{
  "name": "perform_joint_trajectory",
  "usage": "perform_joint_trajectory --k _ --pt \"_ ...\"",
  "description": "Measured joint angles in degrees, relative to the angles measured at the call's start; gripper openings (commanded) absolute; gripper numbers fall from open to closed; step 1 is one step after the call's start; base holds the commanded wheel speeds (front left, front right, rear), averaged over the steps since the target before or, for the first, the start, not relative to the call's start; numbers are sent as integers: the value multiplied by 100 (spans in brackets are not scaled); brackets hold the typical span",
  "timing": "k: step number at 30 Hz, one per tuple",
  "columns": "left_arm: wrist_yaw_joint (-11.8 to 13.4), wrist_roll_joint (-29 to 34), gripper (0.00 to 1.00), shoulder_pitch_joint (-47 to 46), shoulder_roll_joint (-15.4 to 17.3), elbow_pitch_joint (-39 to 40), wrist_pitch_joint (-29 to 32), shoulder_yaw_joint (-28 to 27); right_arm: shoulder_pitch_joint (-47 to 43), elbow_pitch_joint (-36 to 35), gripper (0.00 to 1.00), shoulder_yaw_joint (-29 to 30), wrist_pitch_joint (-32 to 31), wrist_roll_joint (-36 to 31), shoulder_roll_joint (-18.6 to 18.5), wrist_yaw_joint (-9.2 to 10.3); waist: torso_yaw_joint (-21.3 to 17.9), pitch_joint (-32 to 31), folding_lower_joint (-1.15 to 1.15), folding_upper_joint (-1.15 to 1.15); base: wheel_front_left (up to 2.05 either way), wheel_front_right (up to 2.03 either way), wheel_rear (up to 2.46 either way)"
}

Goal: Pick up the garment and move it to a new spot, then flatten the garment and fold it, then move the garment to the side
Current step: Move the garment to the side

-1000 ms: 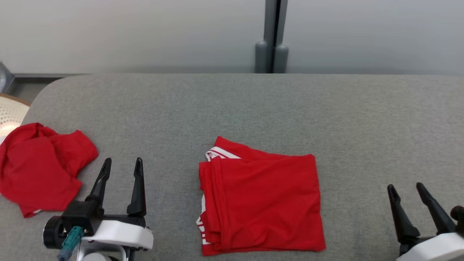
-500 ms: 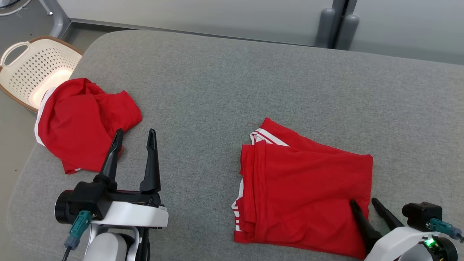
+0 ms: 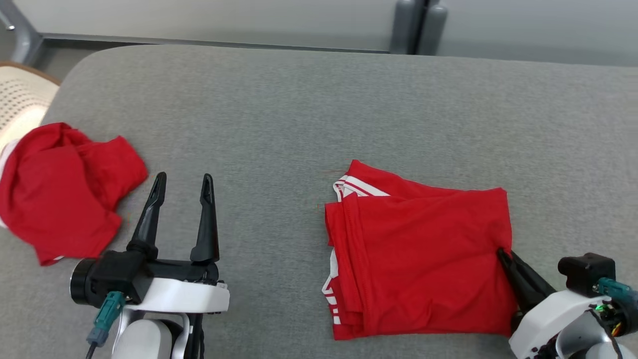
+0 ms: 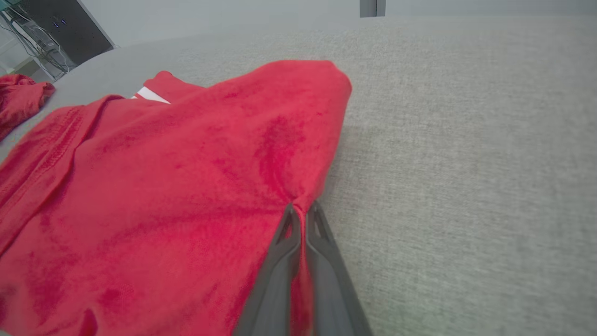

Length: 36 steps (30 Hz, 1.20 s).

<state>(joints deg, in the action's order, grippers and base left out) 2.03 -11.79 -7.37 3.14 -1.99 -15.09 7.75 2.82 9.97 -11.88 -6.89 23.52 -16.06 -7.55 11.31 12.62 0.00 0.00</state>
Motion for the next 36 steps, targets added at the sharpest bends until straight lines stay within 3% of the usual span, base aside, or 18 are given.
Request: perform_joint_trajectory --k 8,15,19,20,30,31,32,33,34,36 --pt "-196 282 100 -332 153 126 -1 102 695 123 0 -334 159 140 -372 0 -1012 228 0 0 0 0 0" --pt "-399 543 100 -869 313 361 216 446 1809 732 0 -472 511 372 -693 -1 -1940 655 0 0 0 0 0" --pt "-508 655 100 -1146 313 486 357 678 2218 1161 0 -258 746 521 -960 0 -2194 979 0 0 0 0 0" --pt "-570 690 100 -1322 314 543 447 818 2495 1454 0 -100 944 600 -1172 0 -2333 1203 0 0 0 0 0" --pt "-708 876 100 -2047 300 736 684 1227 3646 2697 0 231 1574 891 -1771 0 -2607 2195 0 0 0 0 0" --pt "-709 882 100 -2081 301 745 699 1250 3741 2836 11 225 1639 894 -1801 0 -2613 2283 0 0 0 0 0" --pt "-710 889 100 -2124 303 753 700 1272 3844 2998 11 235 1701 896 -1811 0 -2615 2363 0 0 0 0 0" --pt "-723 893 100 -2148 309 758 702 1289 3930 3163 44 246 1714 901 -1812 0 -2614 2430 0 0 0 0 0" --pt "-733 895 100 -2159 319 756 706 1294 3994 3308 98 235 1763 909 -1811 0 -2609 2485 0 0 0 0 0" --pt "-733 893 100 -2175 324 739 699 1301 4118 3612 100 276 1863 924 -1768 0 -2587 2540 0 0 0 0 0"
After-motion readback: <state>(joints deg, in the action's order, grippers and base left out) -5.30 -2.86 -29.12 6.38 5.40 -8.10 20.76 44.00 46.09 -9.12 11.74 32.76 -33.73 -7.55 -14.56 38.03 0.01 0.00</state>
